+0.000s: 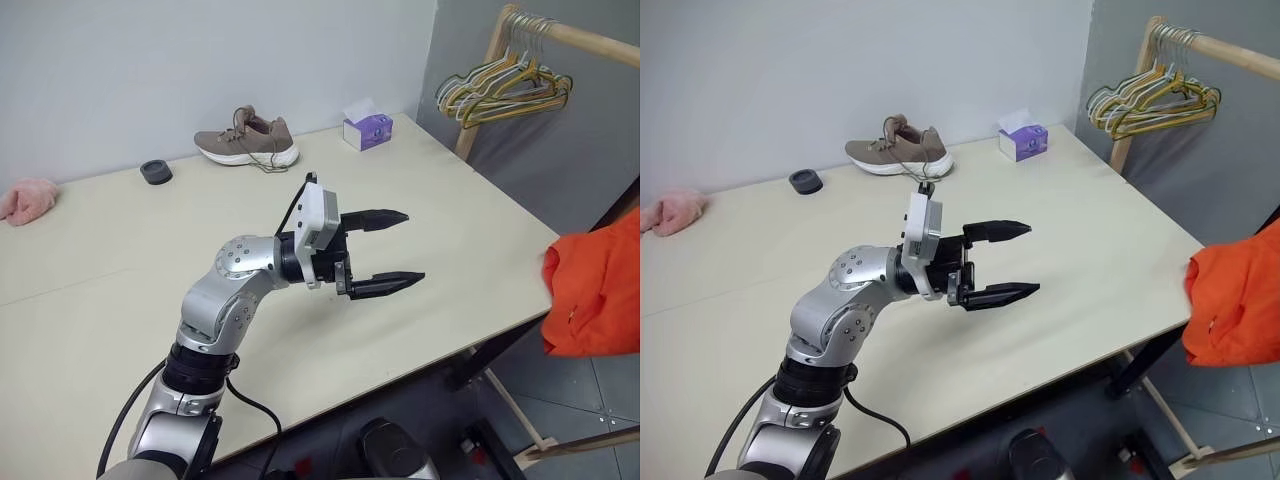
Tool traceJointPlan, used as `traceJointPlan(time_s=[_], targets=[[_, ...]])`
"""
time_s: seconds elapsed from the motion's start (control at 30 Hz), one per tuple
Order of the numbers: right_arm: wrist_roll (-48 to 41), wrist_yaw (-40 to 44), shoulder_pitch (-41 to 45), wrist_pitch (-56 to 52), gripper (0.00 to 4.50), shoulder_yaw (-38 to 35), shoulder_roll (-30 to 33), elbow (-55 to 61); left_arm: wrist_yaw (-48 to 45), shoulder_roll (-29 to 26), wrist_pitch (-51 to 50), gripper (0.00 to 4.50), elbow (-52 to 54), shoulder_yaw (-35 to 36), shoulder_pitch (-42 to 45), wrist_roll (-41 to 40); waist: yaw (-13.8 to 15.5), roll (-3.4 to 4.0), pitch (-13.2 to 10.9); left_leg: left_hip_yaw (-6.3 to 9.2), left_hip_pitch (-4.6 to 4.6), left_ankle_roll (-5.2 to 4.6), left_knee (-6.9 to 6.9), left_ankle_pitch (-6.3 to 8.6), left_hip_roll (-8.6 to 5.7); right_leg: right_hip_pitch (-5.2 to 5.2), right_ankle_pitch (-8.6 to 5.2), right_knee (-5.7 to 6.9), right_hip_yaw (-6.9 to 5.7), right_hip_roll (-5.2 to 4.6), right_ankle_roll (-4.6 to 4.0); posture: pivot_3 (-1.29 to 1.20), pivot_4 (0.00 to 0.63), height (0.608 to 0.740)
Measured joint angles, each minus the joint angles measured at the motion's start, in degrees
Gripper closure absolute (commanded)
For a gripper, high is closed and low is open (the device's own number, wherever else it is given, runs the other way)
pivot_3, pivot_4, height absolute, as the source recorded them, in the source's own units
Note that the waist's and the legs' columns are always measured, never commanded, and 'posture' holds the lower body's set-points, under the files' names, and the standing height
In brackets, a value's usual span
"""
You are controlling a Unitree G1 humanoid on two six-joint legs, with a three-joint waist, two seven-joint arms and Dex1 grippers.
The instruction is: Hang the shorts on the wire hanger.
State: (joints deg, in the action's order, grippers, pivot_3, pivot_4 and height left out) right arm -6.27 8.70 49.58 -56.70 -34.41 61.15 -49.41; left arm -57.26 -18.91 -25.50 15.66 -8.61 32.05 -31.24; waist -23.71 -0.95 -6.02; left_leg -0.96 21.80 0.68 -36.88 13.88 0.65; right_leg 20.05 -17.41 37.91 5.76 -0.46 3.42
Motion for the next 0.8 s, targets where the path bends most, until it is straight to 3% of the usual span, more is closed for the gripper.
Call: traceJointPlan(time_s=[0.13, 0.33, 0.57, 0.6, 0.8], targets=[[-1.3, 0.91, 0.36, 0.06, 4.5, 1.03, -0.02, -0.27, 0.35, -0.02, 0.04, 0.02, 0.0, -0.01, -0.32, 0.01, 0.05, -0.01, -0.01, 0.01, 0.0, 0.0, -0.01, 0.0, 0.0, -0.02, 0.01, -0.02, -0.02, -0.01, 0.01, -0.36, 0.086, 0.74], [-4.23, 0.35, -4.59, -2.16, 2.71, -2.27, -2.32, 8.97, 0.38, -0.1, 0.21, 0.0, -0.01, -0.05, -0.33, 0.16, 0.15, 0.01, 0.0, 0.06, 0.05, 0.01, 0.01, 0.0, 0.01, -0.01, 0.0, -0.04, -0.02, -0.01, 0.02, -0.36, 0.081, 0.74], [-6.44, -4.28, -14.23, -9.84, 0.2, -12.33, -9.68, 33.51, 0.36, -0.23, 1.0, 0.0, -0.07, -0.15, -0.39, 0.5, 0.58, 0.14, 0.08, 0.13, 0.08, 0.01, -0.02, 0.0, 0.0, 0.01, 0.01, -0.01, -0.03, -0.01, 0.03, -0.37, 0.077, 0.74], [-6.45, -4.7, -14.82, -10.23, 0.03, -12.92, -10.26, 35.38, 0.36, -0.26, 1.03, 0.0, -0.08, -0.15, -0.39, 0.55, 0.6, 0.16, 0.08, 0.12, 0.08, 0.01, -0.03, 0.0, 0.01, 0.01, 0.01, -0.01, -0.03, -0.01, 0.03, -0.37, 0.077, 0.74], [-4.17, -8.14, -20.22, -4.49, 0.03, -13.94, -13.04, 48.31, 0.25, -0.12, 1.21, 0.0, -0.35, -0.28, -0.32, 0.76, 0.88, 0.24, 0.13, 0.09, 0.09, 0.01, -0.01, 0.0, 0.0, 0.07, 0.01, -0.01, -0.02, 0.0, 0.04, -0.38, 0.07, 0.74]])
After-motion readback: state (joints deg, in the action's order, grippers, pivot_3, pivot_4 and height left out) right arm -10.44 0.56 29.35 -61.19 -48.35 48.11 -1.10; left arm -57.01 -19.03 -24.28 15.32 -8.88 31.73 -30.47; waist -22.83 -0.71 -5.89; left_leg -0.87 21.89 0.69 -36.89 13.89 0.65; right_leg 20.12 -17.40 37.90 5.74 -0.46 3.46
